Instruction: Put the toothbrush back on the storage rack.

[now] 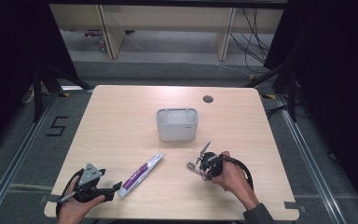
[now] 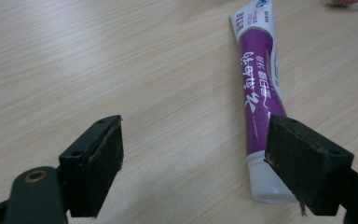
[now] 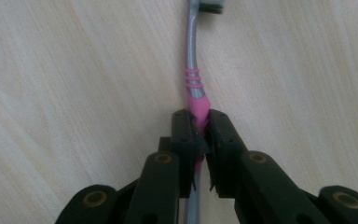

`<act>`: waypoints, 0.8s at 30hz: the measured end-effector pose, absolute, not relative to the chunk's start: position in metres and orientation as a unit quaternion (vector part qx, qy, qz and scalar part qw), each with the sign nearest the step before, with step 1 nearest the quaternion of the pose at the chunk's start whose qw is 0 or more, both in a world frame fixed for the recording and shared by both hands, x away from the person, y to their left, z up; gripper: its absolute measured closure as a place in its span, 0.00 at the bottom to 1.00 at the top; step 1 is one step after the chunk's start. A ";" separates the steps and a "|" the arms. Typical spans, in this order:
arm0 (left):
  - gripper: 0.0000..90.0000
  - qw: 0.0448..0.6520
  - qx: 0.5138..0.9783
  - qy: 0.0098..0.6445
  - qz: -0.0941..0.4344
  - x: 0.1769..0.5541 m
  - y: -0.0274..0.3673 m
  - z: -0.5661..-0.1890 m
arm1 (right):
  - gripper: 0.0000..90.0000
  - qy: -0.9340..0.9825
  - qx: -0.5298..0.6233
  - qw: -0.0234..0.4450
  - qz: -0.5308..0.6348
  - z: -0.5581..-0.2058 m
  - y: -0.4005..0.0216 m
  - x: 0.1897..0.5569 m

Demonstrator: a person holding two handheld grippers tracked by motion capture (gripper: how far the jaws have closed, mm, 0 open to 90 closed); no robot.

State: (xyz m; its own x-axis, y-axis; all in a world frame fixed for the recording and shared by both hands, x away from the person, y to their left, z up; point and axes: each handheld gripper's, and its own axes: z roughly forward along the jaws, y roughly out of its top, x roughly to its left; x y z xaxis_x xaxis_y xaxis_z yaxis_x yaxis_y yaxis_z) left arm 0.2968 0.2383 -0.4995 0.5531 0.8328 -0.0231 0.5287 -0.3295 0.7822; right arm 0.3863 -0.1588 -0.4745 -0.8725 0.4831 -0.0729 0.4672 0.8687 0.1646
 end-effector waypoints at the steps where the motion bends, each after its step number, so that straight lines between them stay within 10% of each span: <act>1: 0.21 0.391 0.790 0.430 0.194 0.297 0.238 -0.499 | 0.92 0.964 0.250 0.052 0.073 -0.473 -0.159 0.386; 24: 0.21 0.388 0.791 0.431 0.195 0.297 0.239 -0.499 | 0.92 0.920 0.281 0.114 0.249 -0.424 -0.194 0.392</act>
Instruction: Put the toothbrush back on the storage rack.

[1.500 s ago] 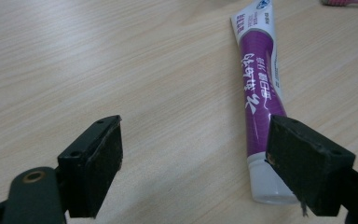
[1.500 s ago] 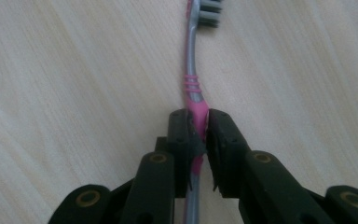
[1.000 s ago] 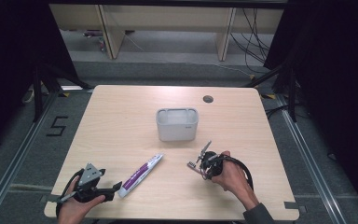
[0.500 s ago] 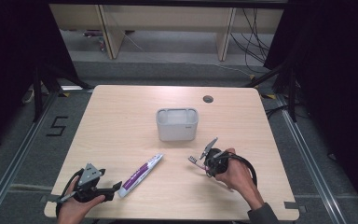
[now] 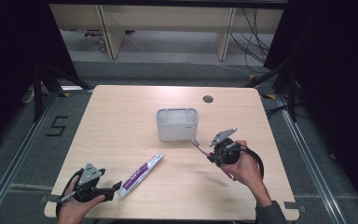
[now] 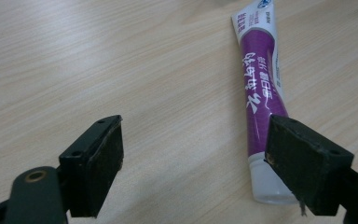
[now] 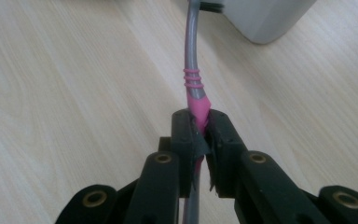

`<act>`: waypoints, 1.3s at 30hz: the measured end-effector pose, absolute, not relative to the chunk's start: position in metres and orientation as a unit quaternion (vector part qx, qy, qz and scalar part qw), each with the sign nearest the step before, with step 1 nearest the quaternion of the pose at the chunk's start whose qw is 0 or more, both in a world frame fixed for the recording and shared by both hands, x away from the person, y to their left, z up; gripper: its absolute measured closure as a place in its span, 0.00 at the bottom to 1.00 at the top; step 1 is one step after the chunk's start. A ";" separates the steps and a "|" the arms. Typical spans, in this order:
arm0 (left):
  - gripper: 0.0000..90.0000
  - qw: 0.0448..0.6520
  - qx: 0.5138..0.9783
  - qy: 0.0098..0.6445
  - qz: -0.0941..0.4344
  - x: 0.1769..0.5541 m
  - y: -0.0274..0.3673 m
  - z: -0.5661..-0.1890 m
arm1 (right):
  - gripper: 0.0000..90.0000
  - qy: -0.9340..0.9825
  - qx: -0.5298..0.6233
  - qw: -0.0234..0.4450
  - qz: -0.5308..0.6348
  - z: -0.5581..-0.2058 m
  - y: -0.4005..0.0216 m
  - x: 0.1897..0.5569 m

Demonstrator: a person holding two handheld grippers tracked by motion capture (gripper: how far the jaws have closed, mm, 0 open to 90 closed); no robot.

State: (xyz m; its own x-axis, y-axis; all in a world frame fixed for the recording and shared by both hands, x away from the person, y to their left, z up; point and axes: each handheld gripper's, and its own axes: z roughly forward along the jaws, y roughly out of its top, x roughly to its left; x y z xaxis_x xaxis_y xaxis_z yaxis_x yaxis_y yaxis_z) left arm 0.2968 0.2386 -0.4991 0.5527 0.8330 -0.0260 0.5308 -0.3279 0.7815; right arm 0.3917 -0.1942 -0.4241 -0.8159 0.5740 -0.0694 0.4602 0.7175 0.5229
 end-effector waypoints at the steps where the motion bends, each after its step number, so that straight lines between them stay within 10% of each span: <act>1: 0.21 0.387 0.792 0.431 0.195 0.297 0.239 -0.499 | 0.92 0.920 0.275 0.116 0.255 -0.423 -0.195 0.393; 39: 0.21 0.387 0.795 0.426 0.192 0.298 0.239 -0.500 | 0.92 0.850 0.307 0.142 0.403 -0.377 -0.206 0.432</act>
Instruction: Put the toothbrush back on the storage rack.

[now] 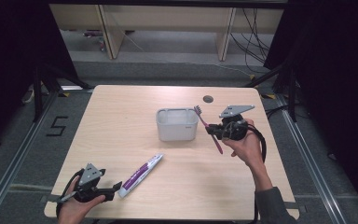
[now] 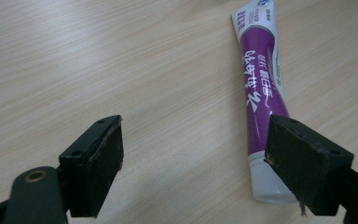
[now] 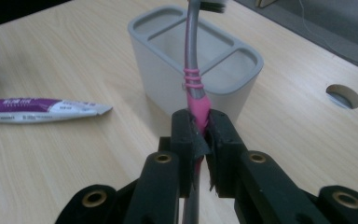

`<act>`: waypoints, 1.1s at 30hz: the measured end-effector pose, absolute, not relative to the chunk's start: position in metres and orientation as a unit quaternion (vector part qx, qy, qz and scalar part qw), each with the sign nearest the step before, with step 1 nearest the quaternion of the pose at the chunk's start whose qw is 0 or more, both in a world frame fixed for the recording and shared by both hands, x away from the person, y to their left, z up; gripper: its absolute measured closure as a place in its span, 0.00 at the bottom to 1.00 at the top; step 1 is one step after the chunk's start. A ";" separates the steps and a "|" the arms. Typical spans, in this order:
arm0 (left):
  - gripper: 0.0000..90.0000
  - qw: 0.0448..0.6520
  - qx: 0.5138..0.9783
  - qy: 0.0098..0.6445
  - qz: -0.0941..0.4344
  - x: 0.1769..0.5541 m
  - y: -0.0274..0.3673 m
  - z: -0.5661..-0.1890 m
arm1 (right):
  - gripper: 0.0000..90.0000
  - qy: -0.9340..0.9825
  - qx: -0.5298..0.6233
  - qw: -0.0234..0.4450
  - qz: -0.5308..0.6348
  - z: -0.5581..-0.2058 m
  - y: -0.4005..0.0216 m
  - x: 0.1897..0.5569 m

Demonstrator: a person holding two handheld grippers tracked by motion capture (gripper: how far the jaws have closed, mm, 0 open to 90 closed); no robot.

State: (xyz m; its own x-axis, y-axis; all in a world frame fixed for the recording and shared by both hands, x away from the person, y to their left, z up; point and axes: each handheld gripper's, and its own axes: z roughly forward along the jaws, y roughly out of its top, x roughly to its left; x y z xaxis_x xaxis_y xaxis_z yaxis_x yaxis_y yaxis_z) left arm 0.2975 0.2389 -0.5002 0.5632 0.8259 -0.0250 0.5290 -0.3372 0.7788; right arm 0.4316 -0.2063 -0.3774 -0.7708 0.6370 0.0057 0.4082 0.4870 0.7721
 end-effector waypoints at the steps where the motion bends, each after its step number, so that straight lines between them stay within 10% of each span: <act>1: 0.21 0.389 0.793 0.428 0.192 0.298 0.238 -0.501 | 0.92 0.850 0.307 0.142 0.403 -0.377 -0.206 0.432; 33: 0.21 0.386 0.794 0.430 0.189 0.297 0.237 -0.501 | 0.92 0.791 0.333 0.157 0.488 -0.355 -0.189 0.472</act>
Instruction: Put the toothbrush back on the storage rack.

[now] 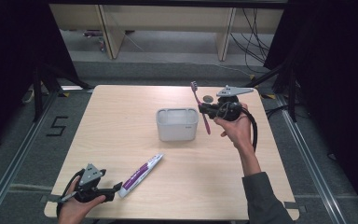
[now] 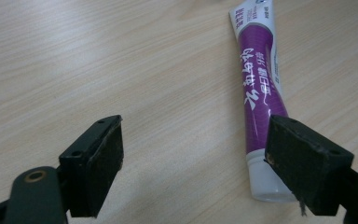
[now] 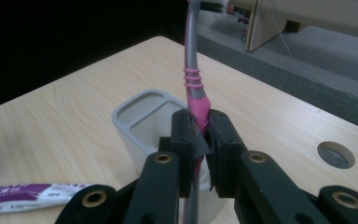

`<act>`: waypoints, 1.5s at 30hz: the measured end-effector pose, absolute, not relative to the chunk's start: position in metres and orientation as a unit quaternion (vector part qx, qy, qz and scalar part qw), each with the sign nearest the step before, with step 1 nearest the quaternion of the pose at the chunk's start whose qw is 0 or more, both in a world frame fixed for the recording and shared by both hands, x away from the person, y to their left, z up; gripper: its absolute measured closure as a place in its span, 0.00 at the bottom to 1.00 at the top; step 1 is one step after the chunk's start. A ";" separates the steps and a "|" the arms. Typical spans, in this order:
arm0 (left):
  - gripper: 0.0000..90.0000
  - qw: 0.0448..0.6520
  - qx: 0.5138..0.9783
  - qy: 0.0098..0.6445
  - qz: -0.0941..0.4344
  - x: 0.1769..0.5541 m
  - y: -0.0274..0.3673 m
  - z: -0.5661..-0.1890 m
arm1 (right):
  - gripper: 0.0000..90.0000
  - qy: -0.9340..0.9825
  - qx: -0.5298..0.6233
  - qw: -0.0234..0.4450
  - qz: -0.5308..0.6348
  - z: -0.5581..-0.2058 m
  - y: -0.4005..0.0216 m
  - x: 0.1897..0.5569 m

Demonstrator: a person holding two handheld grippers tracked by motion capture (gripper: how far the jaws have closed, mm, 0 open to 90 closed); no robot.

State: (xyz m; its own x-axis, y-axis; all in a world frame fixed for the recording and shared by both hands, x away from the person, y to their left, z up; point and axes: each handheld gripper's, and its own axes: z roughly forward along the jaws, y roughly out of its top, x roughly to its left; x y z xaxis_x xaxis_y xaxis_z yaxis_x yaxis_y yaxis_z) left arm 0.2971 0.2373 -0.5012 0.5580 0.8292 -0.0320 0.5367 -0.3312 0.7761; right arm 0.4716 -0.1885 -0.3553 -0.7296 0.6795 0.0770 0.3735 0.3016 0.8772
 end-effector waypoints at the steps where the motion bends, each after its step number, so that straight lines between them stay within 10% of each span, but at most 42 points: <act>1: 0.21 0.386 0.794 0.430 0.190 0.297 0.237 -0.501 | 0.92 0.791 0.327 0.156 0.493 -0.355 -0.188 0.474; 45: 0.21 0.387 0.797 0.425 0.185 0.297 0.237 -0.502 | 0.92 0.727 0.376 0.175 0.547 -0.375 -0.156 0.530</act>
